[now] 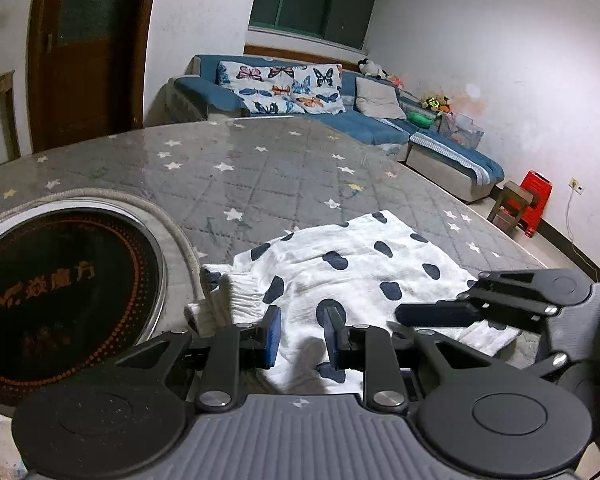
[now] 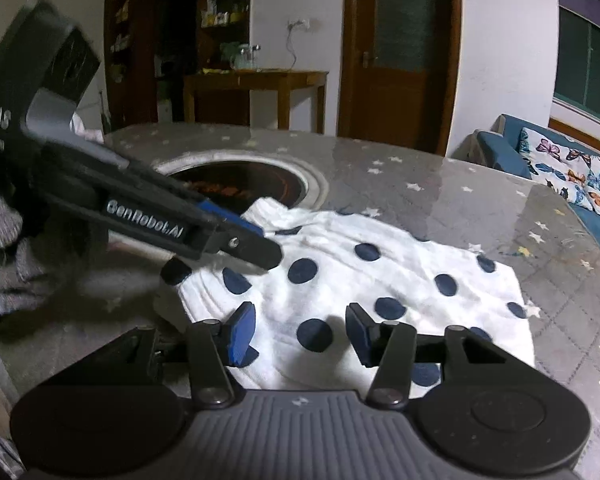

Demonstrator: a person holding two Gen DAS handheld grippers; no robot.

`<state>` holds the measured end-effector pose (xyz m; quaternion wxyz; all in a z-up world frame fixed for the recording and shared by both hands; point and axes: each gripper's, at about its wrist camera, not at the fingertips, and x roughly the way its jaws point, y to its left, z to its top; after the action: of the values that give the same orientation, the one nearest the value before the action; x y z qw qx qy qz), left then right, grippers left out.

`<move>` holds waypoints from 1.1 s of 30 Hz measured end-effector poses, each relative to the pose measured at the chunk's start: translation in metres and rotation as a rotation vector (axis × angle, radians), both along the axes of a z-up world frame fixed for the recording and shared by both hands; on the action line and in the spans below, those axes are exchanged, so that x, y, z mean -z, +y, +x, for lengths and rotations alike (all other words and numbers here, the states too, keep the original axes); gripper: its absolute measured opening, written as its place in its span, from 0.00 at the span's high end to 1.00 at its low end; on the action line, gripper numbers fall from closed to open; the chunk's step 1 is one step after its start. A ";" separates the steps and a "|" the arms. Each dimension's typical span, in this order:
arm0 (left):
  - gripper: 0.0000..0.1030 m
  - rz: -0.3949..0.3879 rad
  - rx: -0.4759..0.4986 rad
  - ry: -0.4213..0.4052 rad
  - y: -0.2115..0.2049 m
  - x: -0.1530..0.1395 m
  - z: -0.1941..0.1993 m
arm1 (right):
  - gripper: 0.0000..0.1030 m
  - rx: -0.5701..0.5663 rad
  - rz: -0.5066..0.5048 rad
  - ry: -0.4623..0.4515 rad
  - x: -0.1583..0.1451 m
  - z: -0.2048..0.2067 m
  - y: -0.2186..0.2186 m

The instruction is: Fold clothes

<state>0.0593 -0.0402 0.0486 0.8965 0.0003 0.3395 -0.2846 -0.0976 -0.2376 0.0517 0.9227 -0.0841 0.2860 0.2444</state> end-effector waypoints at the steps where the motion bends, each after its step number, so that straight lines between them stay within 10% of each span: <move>1: 0.75 -0.002 -0.001 0.002 0.000 0.000 0.000 | 0.47 0.007 0.007 0.001 -0.001 0.000 -0.003; 33: 0.66 -0.029 -0.035 0.004 0.008 -0.003 -0.011 | 0.42 0.175 -0.020 0.120 0.010 0.106 -0.004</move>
<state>0.0486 -0.0325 0.0513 0.9007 -0.0193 0.3369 -0.2737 0.0085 -0.2412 0.0415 0.9207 -0.0533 0.3496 0.1648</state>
